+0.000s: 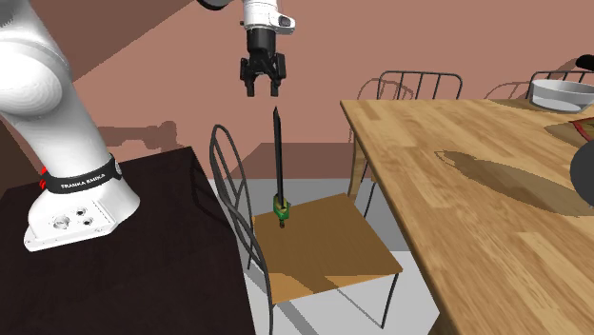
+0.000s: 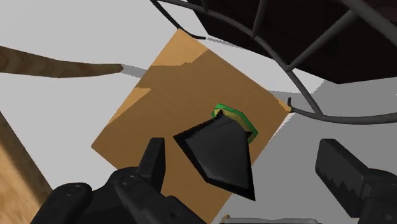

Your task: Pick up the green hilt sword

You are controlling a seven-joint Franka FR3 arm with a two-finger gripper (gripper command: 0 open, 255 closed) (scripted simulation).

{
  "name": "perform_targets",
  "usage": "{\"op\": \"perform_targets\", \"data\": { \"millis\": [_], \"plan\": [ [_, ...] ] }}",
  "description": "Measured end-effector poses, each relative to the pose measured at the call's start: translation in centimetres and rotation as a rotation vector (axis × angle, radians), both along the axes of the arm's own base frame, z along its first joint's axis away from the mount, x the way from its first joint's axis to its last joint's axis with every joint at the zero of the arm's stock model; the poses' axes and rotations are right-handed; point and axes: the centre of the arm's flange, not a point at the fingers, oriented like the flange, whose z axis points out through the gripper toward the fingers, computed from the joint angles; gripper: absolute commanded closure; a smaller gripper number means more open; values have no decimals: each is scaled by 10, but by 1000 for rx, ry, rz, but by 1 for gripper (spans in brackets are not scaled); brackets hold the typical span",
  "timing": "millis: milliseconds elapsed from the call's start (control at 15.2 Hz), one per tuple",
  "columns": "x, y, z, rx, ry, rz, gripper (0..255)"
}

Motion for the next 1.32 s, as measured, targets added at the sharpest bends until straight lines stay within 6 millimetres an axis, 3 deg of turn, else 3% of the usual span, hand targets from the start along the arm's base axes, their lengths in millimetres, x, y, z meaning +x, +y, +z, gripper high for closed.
{"op": "perform_targets", "data": {
  "millis": [528, 1320],
  "plan": [
    [43, 25, -106, -68, 145, 234, 0],
    [61, 66, -283, -169, 362, 586, 0]
  ]
}}
